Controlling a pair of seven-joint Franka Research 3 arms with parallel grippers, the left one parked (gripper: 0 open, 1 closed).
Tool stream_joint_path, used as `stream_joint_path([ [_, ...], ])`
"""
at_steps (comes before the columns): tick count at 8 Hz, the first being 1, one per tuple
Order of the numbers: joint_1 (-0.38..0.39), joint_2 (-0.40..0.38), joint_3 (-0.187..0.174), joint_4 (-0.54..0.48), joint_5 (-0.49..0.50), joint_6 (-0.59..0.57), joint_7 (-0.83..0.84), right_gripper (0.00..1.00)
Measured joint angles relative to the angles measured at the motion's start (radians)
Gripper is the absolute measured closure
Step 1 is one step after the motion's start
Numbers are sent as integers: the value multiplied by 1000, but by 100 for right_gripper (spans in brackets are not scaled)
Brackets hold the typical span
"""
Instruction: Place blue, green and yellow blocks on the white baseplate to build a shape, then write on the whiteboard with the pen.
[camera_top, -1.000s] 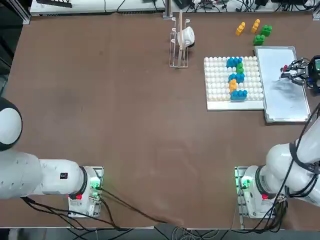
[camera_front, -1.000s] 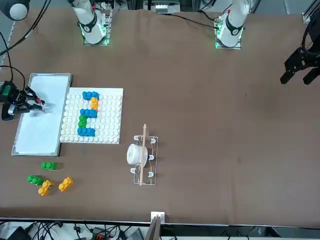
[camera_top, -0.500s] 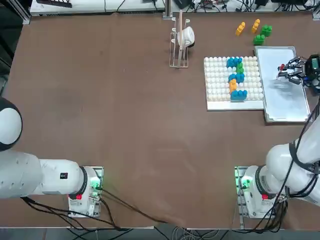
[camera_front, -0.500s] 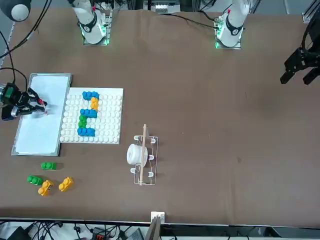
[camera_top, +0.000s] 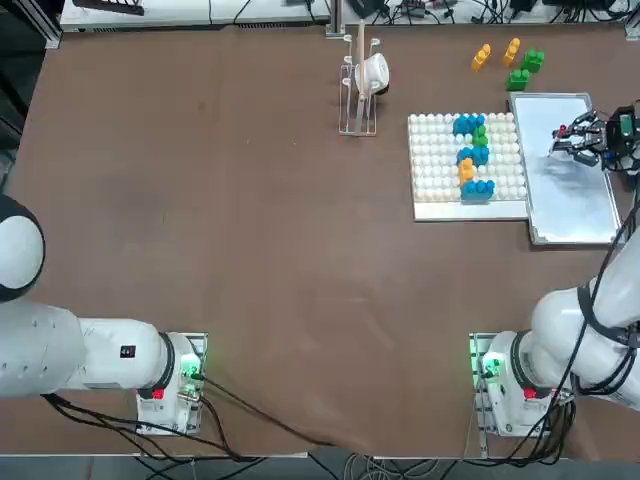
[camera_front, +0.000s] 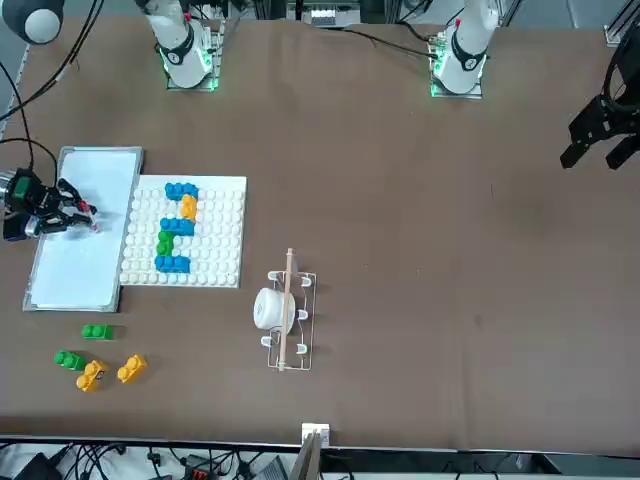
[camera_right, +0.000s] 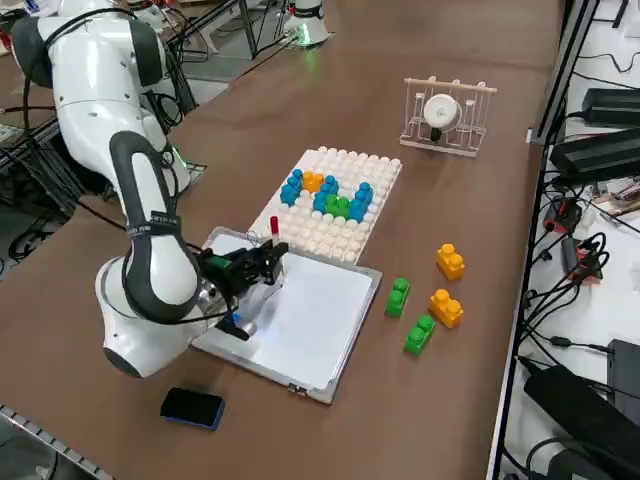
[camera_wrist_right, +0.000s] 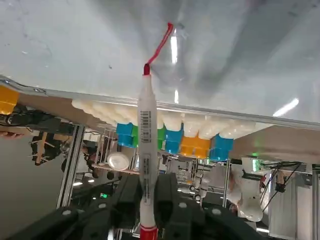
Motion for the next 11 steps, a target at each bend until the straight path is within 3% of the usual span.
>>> stream_joint_path([
  [11, -37, 27, -7, 85, 1, 37, -4, 81],
])
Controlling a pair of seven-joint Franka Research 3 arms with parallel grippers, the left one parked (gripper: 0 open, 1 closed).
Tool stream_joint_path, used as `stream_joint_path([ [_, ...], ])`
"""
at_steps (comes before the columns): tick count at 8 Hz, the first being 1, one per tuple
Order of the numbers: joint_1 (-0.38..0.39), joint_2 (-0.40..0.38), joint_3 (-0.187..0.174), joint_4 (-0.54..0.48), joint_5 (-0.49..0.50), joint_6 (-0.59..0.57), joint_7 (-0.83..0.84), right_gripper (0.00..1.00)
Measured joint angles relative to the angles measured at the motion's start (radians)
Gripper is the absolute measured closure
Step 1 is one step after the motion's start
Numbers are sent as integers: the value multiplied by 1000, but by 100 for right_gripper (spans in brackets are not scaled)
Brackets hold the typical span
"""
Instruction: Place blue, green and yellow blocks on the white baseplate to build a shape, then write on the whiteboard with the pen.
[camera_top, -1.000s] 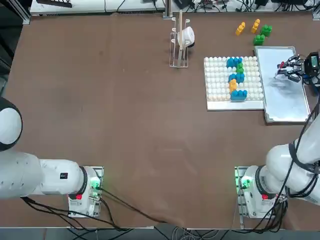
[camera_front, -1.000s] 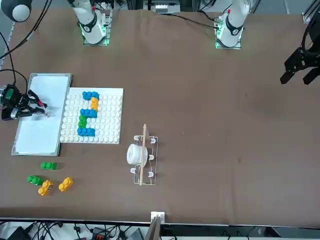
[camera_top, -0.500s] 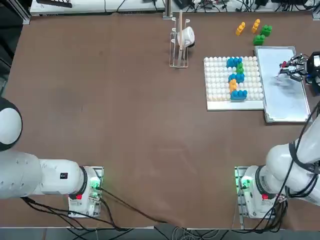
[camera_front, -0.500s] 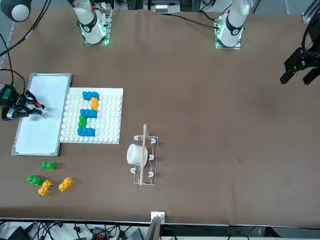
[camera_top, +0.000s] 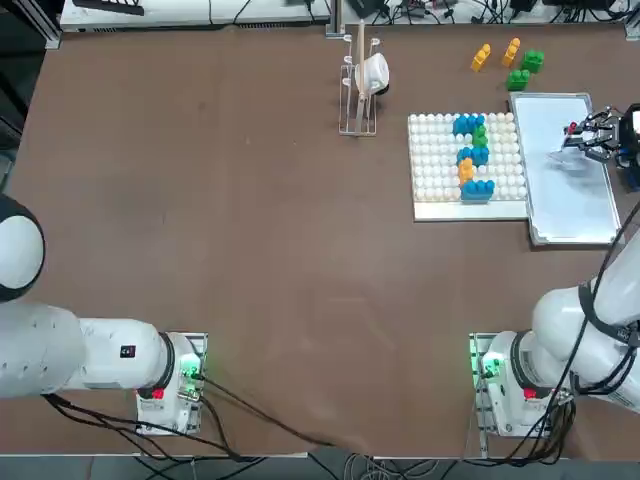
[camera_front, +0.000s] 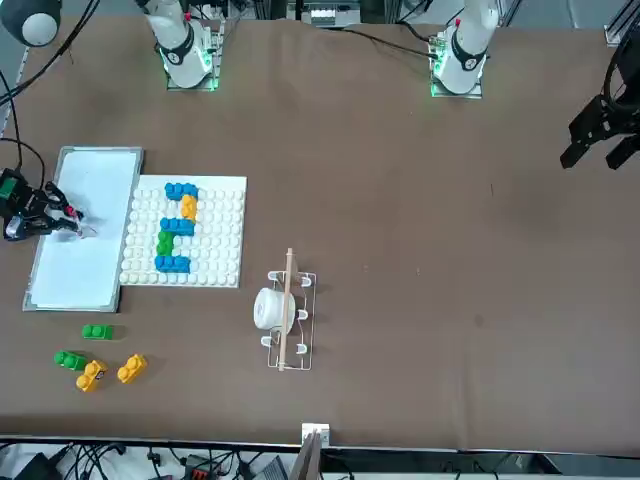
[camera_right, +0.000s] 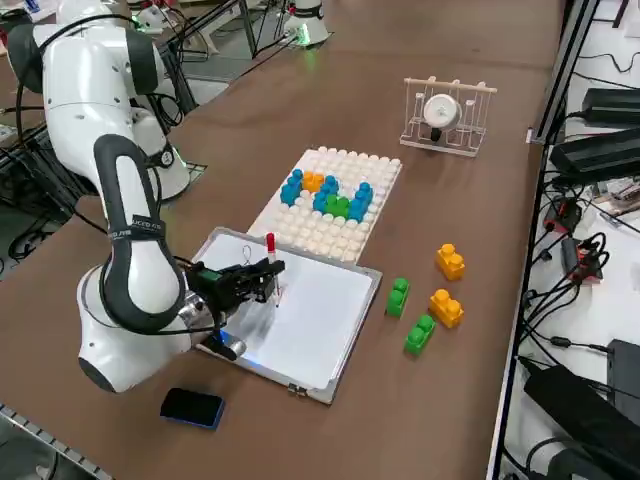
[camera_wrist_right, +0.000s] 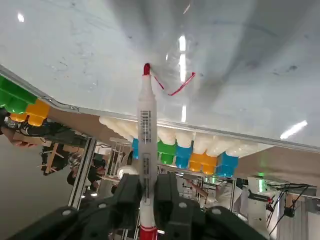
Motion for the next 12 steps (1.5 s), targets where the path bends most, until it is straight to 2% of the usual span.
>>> stream_joint_path([
  [12, 68, 6, 8, -18, 60, -19, 5, 81],
])
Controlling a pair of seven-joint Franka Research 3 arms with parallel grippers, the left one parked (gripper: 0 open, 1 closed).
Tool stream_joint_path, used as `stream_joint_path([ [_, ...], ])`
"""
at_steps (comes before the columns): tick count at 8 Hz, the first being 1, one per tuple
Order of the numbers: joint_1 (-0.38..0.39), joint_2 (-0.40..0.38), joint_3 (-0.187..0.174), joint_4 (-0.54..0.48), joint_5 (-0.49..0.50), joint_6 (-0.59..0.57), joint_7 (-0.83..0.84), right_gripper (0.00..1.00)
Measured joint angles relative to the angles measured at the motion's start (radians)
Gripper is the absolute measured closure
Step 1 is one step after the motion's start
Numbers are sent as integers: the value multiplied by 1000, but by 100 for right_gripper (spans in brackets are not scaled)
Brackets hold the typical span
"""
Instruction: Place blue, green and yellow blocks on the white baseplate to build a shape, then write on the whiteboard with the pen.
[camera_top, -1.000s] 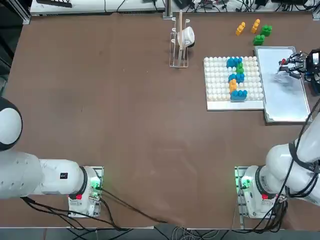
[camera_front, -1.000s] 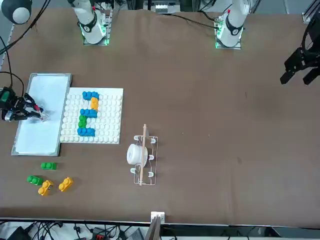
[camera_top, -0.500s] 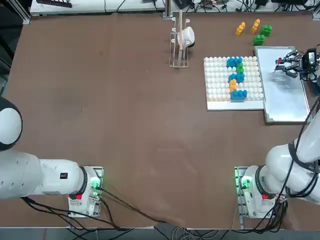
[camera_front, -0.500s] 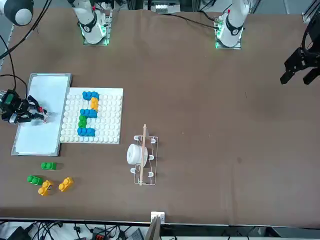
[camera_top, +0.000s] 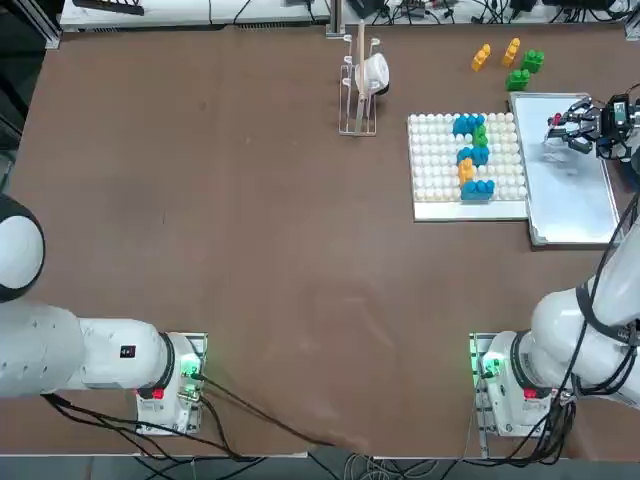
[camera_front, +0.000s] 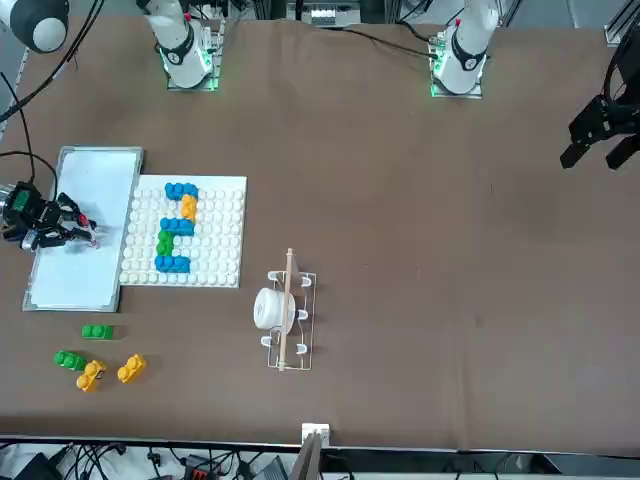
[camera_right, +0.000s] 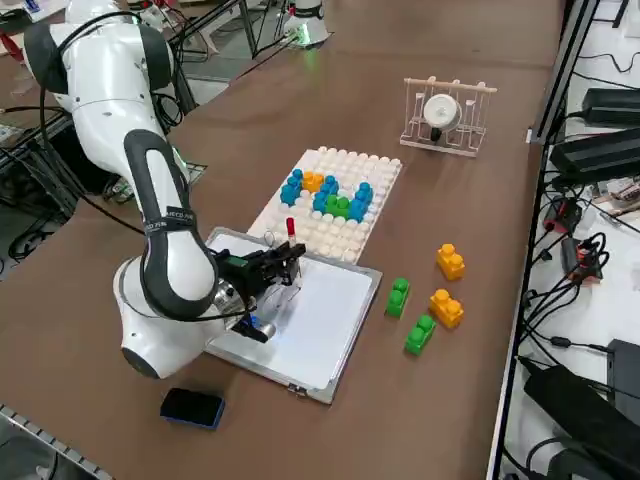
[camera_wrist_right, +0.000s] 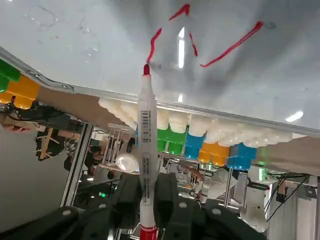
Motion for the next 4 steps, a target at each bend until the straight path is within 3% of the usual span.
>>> stream_joint_path([
  [4, 10, -46, -10, 17, 0, 8, 49, 81],
])
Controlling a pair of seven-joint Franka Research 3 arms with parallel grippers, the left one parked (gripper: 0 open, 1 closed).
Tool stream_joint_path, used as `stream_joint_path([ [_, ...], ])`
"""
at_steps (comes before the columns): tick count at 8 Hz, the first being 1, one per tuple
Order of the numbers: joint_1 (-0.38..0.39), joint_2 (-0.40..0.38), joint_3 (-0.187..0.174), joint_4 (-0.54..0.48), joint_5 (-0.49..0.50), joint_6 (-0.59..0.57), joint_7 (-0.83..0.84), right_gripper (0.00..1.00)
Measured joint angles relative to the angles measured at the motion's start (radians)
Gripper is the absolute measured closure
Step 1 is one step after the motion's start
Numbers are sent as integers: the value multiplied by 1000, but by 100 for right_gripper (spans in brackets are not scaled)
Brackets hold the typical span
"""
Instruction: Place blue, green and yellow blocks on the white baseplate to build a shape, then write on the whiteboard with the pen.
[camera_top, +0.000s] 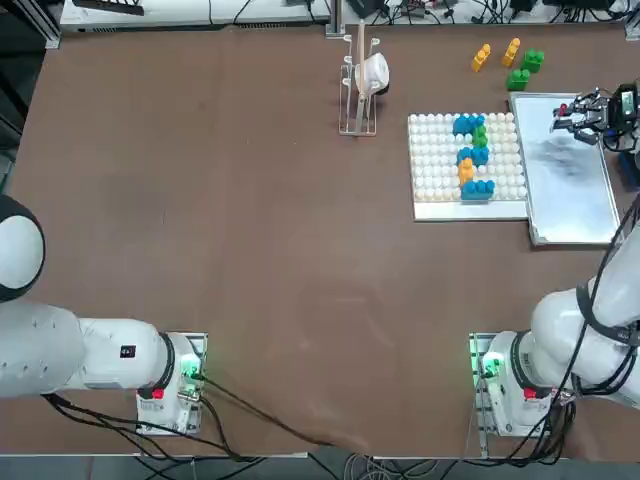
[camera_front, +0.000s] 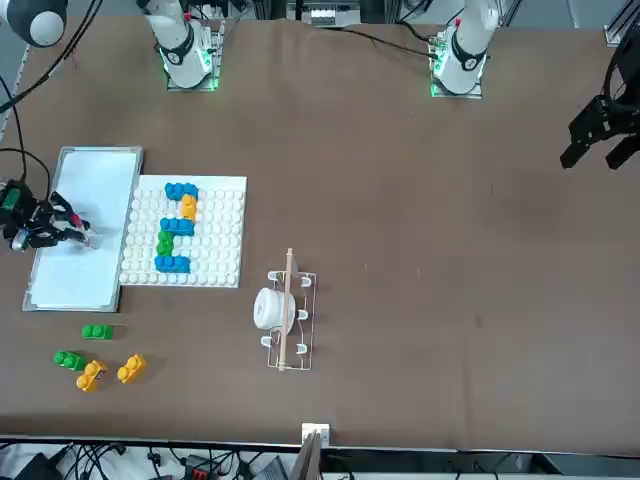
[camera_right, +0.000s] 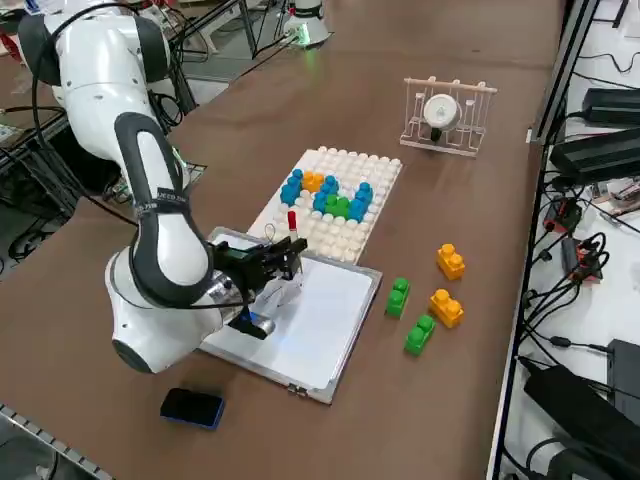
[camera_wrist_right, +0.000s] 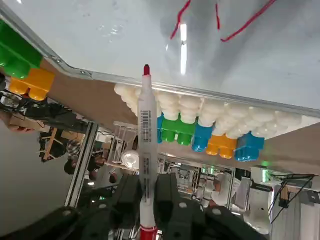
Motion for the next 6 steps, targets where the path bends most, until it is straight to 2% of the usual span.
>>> stream_joint_path([
  [2, 47, -14, -21, 64, -37, 57, 67, 81],
  [4, 106, -17, -26, 138, -84, 146, 169, 81],
  [6, 147, -17, -27, 166, -125, 244, 245, 81],
])
